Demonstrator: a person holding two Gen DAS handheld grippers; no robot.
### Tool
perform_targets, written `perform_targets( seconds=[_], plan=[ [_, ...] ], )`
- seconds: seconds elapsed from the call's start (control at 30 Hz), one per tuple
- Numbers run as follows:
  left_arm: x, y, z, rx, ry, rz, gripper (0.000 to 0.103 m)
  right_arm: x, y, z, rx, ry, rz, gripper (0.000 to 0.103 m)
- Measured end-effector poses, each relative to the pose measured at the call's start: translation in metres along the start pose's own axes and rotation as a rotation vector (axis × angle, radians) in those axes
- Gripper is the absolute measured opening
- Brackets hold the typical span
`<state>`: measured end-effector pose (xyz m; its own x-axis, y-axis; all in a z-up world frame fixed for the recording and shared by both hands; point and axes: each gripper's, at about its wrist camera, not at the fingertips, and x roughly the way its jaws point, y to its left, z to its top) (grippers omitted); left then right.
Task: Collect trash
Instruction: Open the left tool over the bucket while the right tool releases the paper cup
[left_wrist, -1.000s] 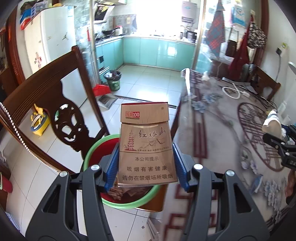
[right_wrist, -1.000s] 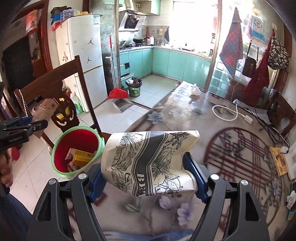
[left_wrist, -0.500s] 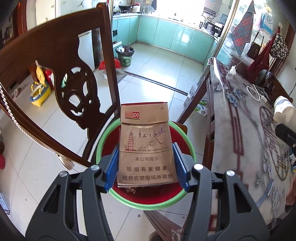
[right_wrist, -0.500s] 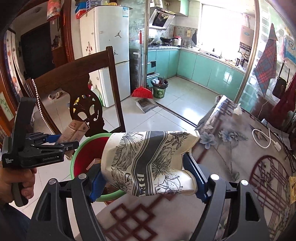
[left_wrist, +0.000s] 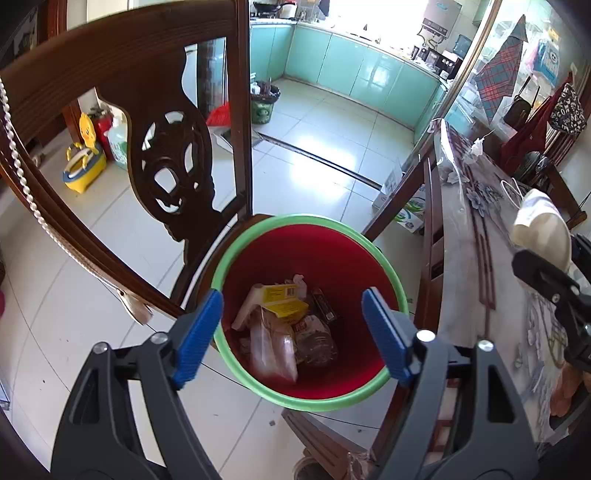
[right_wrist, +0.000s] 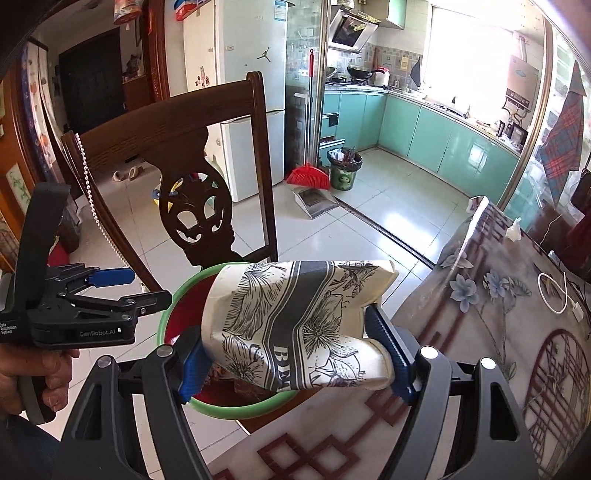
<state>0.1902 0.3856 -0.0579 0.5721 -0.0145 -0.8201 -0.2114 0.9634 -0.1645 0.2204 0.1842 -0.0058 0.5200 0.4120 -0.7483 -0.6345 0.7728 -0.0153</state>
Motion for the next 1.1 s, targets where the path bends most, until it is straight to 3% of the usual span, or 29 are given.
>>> perform_targets(
  seconds=[0.33,0.73,0.97,1.0,1.07,1.1],
  plan=[
    [-0.039,0.002,0.0,0.08,-0.141,0.144,0.098,0.017,0.024,0.015,-0.041,-0.003,0.041,0.074],
    [-0.083,0.049,0.007,-0.074,-0.282,0.368,0.098,0.054,0.052,0.025,-0.07,0.037,0.078,0.074],
    [-0.103,0.072,0.007,-0.183,-0.354,0.399,0.098,0.073,0.066,0.026,-0.095,0.077,0.09,0.075],
    [-0.103,0.073,0.007,-0.193,-0.359,0.399,0.098,0.075,0.067,0.025,-0.094,0.082,0.091,0.077],
    [-0.104,0.075,0.007,-0.207,-0.362,0.393,0.098,0.073,0.067,0.024,-0.095,0.07,0.075,0.093],
    [-0.103,0.075,0.008,-0.208,-0.363,0.392,0.098,0.071,0.067,0.024,-0.099,0.062,0.067,0.094]
  ],
)
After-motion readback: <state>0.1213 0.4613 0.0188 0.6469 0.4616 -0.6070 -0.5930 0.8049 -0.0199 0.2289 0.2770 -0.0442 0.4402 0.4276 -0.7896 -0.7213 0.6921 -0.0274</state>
